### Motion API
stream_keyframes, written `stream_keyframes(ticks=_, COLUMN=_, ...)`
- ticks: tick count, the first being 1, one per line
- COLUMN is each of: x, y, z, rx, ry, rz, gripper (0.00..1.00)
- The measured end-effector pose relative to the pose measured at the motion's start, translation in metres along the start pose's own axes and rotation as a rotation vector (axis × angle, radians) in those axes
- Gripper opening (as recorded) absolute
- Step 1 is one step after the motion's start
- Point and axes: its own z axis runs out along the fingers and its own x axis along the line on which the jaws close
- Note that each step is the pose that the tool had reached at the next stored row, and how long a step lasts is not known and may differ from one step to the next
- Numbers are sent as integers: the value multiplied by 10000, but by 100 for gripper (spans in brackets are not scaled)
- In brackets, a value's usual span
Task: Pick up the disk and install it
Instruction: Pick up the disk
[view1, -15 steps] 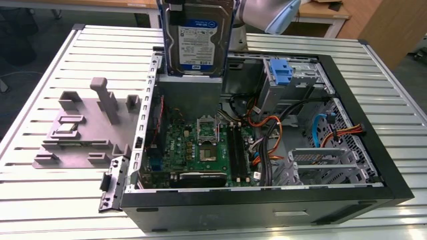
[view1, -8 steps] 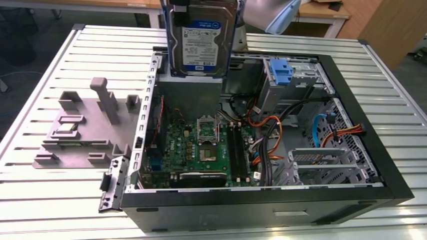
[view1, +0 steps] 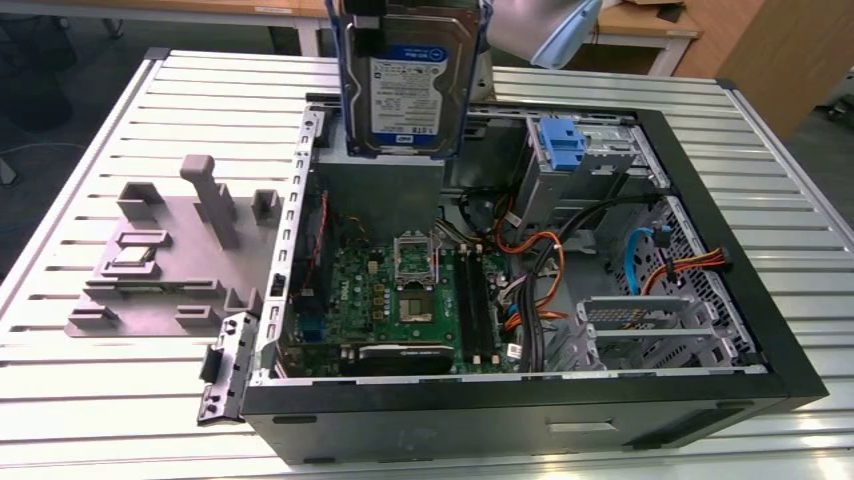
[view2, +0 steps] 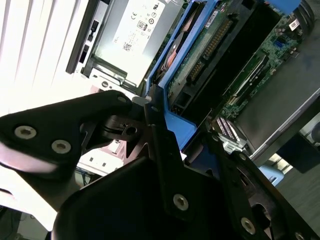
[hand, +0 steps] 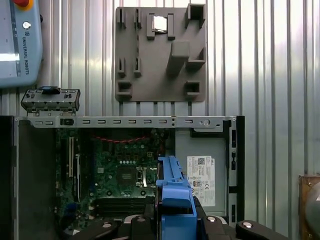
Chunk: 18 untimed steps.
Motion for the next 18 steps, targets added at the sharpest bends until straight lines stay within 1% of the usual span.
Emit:
stream_keyframes(ticks=3, x=0, y=-15, z=10, rx=18, ry=-1, rz=102, gripper=36)
stream_keyframes(ticks=6, x=0, y=-32, z=16, rx=24, ry=0, rz=303, gripper=36)
stream_keyframes(ticks=8, x=-1, y=-54, z=19, rx=27, ry=1, rz=384, gripper=36)
stream_keyframes(ticks=18, x=-3, y=-162, z=29, rx=27, ry=0, rz=389, gripper=36)
